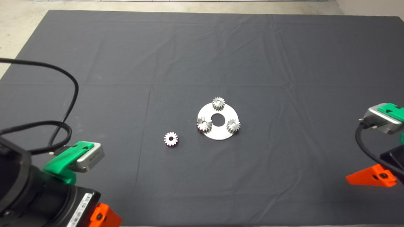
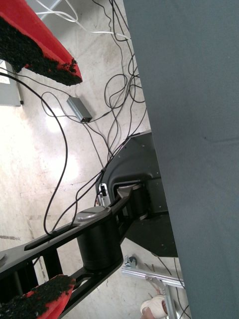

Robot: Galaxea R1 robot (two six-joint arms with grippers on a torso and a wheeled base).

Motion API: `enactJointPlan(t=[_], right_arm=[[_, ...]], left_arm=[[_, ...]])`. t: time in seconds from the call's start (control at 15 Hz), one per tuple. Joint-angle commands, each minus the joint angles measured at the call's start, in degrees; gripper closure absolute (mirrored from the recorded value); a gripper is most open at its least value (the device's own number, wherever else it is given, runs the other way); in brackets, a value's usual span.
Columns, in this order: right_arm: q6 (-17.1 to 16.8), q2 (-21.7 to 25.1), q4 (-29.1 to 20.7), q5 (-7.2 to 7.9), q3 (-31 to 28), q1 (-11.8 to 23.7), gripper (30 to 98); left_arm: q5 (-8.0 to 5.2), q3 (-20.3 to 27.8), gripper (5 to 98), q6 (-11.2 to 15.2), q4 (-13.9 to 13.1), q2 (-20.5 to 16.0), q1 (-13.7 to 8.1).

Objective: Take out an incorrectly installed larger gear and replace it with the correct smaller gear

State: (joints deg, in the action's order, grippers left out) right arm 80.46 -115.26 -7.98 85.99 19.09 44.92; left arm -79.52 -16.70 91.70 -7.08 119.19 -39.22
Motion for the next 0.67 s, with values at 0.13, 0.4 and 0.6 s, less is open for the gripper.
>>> enactJointPlan(t=[0.13, 0.4, 0.6], right_arm=[[0.0, -0.2, -1.6, 0.23, -0.2, 0.7, 30.8], [-1.4, -0.6, -1.4, 0.67, -0.1, 0.6, 30.8], [-4.5, -0.8, 0.1, 0.49, 0.0, 0.5, 30.8]], left_arm=[[-0.37, 0.9, 6.0, 0.1, 0.0, -0.2, -0.4], [-0.37, 0.9, 6.0, 0.1, 0.0, -0.2, -0.4], [-0.37, 0.9, 6.0, 0.1, 0.0, -0.2, -0.4]])
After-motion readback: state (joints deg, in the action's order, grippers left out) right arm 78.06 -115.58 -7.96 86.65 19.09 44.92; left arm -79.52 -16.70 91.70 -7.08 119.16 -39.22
